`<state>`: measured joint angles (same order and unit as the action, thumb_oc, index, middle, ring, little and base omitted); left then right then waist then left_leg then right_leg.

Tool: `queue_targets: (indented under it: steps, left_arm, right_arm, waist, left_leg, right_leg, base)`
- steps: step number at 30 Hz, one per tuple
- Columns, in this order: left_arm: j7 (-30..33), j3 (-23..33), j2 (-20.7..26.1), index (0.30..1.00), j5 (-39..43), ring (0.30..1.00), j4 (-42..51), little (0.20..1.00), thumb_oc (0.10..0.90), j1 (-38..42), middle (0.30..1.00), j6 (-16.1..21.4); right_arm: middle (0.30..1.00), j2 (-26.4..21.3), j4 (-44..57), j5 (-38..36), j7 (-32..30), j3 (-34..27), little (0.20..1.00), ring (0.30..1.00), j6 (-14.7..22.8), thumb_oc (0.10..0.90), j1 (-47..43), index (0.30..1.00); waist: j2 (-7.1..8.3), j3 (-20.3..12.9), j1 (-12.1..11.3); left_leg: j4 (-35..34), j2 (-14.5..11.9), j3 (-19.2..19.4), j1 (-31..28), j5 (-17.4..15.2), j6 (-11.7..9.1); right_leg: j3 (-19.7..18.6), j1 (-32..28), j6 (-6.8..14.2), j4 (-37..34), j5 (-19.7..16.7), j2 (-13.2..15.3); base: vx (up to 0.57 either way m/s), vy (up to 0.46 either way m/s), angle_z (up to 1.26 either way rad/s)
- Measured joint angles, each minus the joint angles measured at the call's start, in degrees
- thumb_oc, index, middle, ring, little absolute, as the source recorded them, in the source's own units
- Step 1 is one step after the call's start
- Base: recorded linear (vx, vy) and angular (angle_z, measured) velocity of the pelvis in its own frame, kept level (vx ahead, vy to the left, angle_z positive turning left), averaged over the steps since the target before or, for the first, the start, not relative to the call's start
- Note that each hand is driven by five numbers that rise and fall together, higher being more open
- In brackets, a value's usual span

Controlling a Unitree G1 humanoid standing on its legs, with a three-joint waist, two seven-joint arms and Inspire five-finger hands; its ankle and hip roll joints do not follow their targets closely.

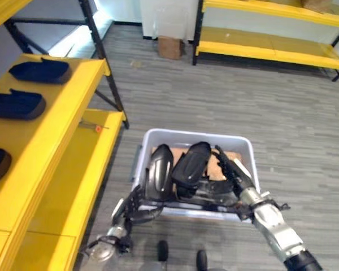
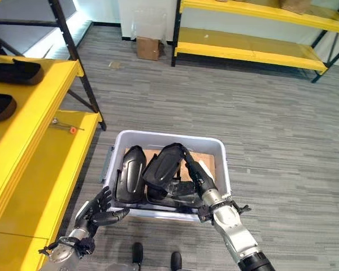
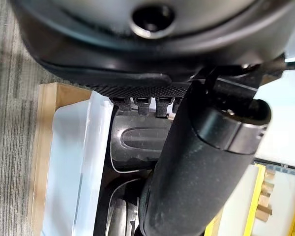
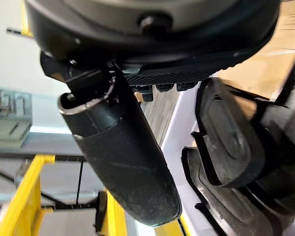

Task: Move parts from the plastic box to the shelf.

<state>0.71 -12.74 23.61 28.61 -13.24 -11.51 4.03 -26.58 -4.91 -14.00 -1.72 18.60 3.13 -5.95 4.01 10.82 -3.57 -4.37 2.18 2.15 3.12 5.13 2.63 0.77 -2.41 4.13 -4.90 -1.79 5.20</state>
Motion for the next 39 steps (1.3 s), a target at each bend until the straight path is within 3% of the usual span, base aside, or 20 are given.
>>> queue_targets:
  steps: [6, 11, 16, 23, 32, 39]
  left_arm:
    - [0.1, -0.6, 0.2, 1.000, 0.3, 1.000, 0.0, 1.000, 0.900, 0.5, 1.000, -0.1]
    - [0.6, -0.6, 0.4, 1.000, 0.3, 1.000, 0.1, 1.000, 0.900, 3.5, 1.000, 0.0]
    - [1.7, -1.8, 1.4, 1.000, 0.3, 1.000, 1.2, 1.000, 0.900, 8.9, 1.000, 1.2]
    - [4.1, -2.4, 2.3, 1.000, 0.3, 1.000, 1.7, 1.000, 0.900, 11.2, 1.000, 1.5]
    - [6.3, -3.0, 2.4, 1.000, 0.3, 1.000, 2.7, 1.000, 0.900, 13.6, 1.000, 4.2]
    - [7.8, -3.2, 2.4, 1.000, 0.3, 1.000, 2.5, 1.000, 0.900, 15.2, 1.000, 4.1]
  right_arm:
    - [1.000, 1.1, -0.3, 4.2, -1.3, 2.3, 1.000, 1.000, -0.2, 0.900, -1.6, 1.000]
    - [1.000, 0.8, -0.6, 12.2, -3.0, 3.6, 1.000, 1.000, -0.4, 0.900, -4.2, 1.000]
    - [1.000, -0.4, -2.8, 23.0, -8.0, 3.1, 1.000, 1.000, -1.4, 0.900, -13.5, 1.000]
    - [1.000, 1.2, -2.9, 23.2, -9.6, 4.1, 1.000, 1.000, -2.2, 0.900, -15.1, 1.000]
    - [1.000, 0.6, -6.4, 30.7, -15.2, 4.2, 1.000, 1.000, -3.4, 0.900, -25.1, 1.000]
    - [1.000, 0.5, -6.8, 34.2, -16.8, 4.2, 1.000, 1.000, -4.7, 0.900, -25.8, 1.000]
  waist:
    - [0.44, 0.4, -0.3]
    - [0.51, 2.6, -1.3]
    - [-1.33, 8.6, -1.6]
    - [-1.20, 10.9, -2.8]
    - [-3.43, 14.0, -3.2]
    - [-3.82, 14.9, -3.8]
  left_leg:
    - [0.1, 0.1, -1.1, 2.2, 0.8, 0.0]
    - [1.7, 0.2, -1.2, 4.8, 0.9, 0.0]
    - [5.1, 0.1, -1.5, 9.6, 0.7, -0.2]
    - [5.5, 0.3, -2.2, 11.4, 0.7, -0.1]
    - [7.1, 0.6, -2.4, 15.2, 1.1, 0.4]
    - [7.3, 1.1, -2.4, 16.2, 1.2, 0.6]
  right_leg:
    - [1.2, 1.6, -0.1, 0.0, -0.2, 0.0]
    - [1.3, 3.6, 0.0, 0.4, -0.7, 0.0]
    - [1.5, 7.4, 0.2, 2.0, -1.5, 0.0]
    - [1.9, 9.0, 0.2, 2.4, -1.6, 0.1]
    - [2.5, 12.3, 0.4, 3.4, -1.7, 0.4]
    - [2.6, 13.2, 0.4, 3.6, -1.7, 0.9]
  base:
    - [-0.07, 0.007, 0.10]
    - [-0.12, 0.023, 0.01]
    - [-0.08, 0.029, 0.05]
    - [-0.04, 0.028, 0.03]
    - [-0.03, 0.029, 0.03]
    - [0.00, 0.000, 0.00]
